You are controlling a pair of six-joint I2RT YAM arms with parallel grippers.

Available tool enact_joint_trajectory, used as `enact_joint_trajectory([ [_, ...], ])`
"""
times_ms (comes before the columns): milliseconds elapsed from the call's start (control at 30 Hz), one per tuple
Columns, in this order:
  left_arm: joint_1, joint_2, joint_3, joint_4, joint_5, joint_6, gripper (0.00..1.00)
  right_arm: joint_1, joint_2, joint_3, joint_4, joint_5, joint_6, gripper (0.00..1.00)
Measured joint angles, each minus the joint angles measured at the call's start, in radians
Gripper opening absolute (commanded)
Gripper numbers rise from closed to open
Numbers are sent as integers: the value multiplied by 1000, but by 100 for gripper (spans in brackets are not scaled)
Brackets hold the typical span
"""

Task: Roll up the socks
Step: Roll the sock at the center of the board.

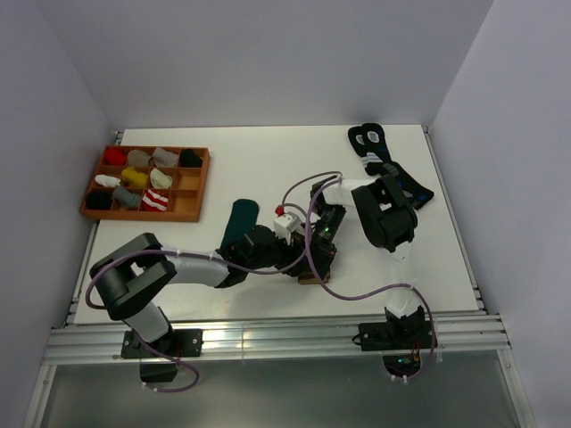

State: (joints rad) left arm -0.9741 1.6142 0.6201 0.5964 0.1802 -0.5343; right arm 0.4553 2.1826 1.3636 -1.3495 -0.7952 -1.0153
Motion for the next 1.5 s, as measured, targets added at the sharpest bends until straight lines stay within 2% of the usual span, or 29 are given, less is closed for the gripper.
enact_joint_trajectory([
  [267, -1, 100, 24, 13, 66, 18, 52, 0, 8, 6, -5, -1, 2, 6],
  [833, -1, 153, -1, 108, 137, -10, 49, -11, 29, 12, -13, -15, 37, 7],
  [967, -1, 166, -5, 127, 139, -20, 38, -11, 29, 12, -7, -14, 49, 7],
  [1000, -1, 170, -5, 134, 141, -27, 29, -12, 29, 12, -5, -13, 53, 7],
  [1067, -1, 177, -4, 143, 145, -37, 22, -15, 29, 12, -1, -11, 60, 8],
  [1100, -1, 182, -4, 149, 148, -39, 14, -17, 29, 11, 2, -11, 66, 9],
  [1167, -1, 190, -2, 158, 154, -52, 8, -20, 29, 8, 7, -9, 79, 14],
  [1200, -1, 194, -2, 165, 157, -57, 1, -21, 26, 2, 13, -9, 87, 17],
  [1300, -1, 206, -1, 185, 163, -74, 1, -27, 1, -29, 41, -10, 112, 28],
  [1333, -1, 210, -1, 192, 164, -83, 0, -28, -17, -44, 56, -7, 119, 35],
  [1433, -1, 222, -2, 212, 166, -111, 0, -32, -76, -82, 102, -1, 135, 48],
  [1500, -1, 231, -3, 227, 167, -132, 0, -36, -138, -115, 147, 0, 146, 50],
])
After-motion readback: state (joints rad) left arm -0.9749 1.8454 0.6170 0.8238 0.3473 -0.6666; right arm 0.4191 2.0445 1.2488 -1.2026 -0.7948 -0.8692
